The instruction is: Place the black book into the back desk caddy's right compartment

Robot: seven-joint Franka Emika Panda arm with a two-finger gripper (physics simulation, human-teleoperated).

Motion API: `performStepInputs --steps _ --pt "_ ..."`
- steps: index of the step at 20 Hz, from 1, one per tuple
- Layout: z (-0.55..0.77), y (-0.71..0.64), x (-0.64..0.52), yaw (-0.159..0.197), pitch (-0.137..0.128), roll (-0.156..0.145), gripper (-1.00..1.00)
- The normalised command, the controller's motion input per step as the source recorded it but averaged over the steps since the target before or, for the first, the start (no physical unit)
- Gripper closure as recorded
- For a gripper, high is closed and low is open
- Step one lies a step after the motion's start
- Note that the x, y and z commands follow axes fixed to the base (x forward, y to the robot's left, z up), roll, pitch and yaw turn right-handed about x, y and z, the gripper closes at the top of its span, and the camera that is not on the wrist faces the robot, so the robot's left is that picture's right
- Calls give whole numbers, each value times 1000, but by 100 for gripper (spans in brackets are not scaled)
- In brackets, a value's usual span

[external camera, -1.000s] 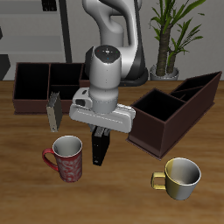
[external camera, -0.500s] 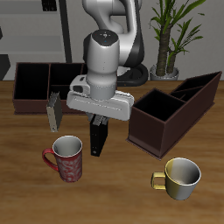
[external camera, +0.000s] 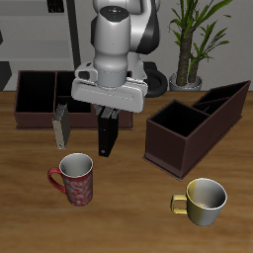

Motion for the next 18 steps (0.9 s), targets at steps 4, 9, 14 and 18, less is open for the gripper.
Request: performStepInputs --steps 4,9,14,18 --pt "329 -95 -350 22 -29 16 100" --pt "256 -99 -300 15 -8 0 100" --pt "241 -82 -339 19 -17 -7 100" --pt "213 -29 -374 30 -15 5 100"
